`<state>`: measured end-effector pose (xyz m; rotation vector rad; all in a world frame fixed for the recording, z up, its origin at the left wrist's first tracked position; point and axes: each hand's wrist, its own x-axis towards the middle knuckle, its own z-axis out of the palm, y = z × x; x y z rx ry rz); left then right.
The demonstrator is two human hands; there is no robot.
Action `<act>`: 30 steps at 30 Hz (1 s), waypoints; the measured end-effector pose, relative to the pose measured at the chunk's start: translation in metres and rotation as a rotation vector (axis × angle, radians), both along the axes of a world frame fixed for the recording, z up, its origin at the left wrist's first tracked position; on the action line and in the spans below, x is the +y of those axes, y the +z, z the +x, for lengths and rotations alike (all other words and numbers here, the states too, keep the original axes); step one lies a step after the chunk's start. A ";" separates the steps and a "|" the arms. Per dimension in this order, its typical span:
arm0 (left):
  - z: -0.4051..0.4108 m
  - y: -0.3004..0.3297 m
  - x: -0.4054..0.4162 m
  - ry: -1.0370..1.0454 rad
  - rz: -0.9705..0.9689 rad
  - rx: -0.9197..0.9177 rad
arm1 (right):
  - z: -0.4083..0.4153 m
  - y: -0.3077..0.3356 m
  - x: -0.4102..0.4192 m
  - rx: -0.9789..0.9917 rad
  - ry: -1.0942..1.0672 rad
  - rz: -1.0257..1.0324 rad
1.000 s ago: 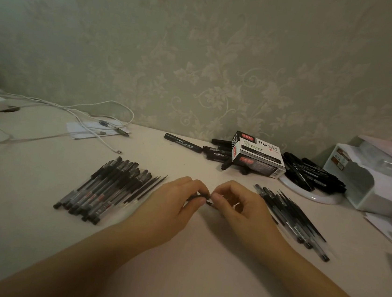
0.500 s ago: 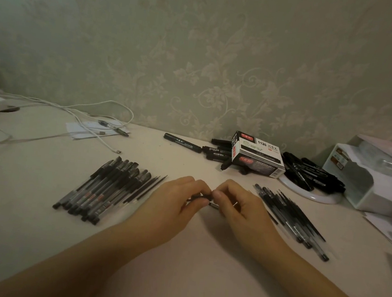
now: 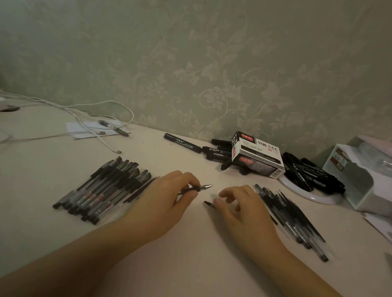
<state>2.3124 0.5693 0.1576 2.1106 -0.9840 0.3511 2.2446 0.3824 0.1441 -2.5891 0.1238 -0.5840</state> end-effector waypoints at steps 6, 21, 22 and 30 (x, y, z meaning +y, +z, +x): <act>0.004 -0.002 0.002 0.032 0.046 0.085 | 0.001 -0.002 0.000 0.007 0.040 0.052; 0.004 0.001 0.005 -0.014 0.094 0.036 | 0.000 0.006 -0.003 -0.143 0.109 0.376; 0.004 0.001 0.005 -0.014 0.091 0.033 | 0.000 0.006 -0.004 -0.136 0.098 0.394; 0.000 0.003 0.001 -0.052 0.080 -0.031 | 0.002 0.003 0.002 -0.061 0.242 0.457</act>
